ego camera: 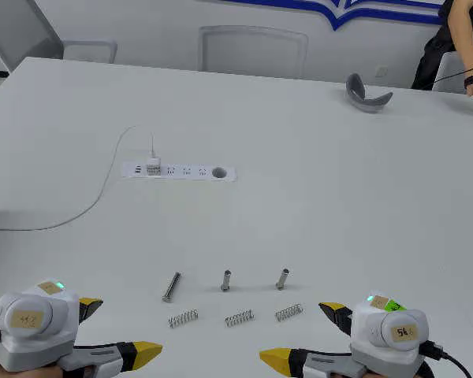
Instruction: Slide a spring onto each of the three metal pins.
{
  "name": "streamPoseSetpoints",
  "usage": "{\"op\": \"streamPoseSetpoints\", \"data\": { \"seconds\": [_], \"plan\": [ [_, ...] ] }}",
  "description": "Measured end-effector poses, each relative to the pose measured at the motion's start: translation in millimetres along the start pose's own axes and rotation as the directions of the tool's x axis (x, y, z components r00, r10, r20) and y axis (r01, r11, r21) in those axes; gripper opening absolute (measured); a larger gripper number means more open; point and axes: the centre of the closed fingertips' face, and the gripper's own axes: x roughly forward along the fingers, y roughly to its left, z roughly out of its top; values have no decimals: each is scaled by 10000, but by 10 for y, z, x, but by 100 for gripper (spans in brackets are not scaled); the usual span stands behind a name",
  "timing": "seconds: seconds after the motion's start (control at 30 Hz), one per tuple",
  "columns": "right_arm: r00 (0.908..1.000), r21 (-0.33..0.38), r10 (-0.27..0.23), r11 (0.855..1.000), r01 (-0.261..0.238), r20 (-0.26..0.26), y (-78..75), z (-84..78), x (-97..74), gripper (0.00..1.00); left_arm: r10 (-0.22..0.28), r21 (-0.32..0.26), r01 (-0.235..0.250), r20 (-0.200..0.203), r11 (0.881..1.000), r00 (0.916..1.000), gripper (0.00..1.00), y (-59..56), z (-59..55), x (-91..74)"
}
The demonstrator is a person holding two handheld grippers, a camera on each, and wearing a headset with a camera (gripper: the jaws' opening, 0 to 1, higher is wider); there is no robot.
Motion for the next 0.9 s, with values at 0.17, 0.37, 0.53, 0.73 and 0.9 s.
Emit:
{"op": "streamPoseSetpoints", "data": {
  "seconds": [0.17, 0.37, 0.53, 0.73, 0.9],
  "plan": [
    [10000, 3, -12, 10000, 12, -11, 3, 3, -7, 93, -22, -42, 22, -5, 10000, 10000, 84, 5, 1, 5],
    [10000, -54, -21, 10000, 20, -69, 14, -12, -12, 93, -13, -100, 13, -19, 9999, 10000, 84, 4, 5, 7],
    [9999, -23, 58, 10000, -58, -83, 48, -8, -9, 93, 19, -262, -18, 60, 9997, 10000, 83, 28, 37, 22],
    [10000, 22, 70, 10000, -70, -44, 54, -5, -26, 92, 20, -309, -19, 33, 9995, 10000, 82, 62, 82, 97],
    [10000, 107, 23, 9999, -22, -68, 46, -22, -48, 92, -34, -343, 36, 42, 9994, 10000, 81, 71, 139, 164]
  ]
}}
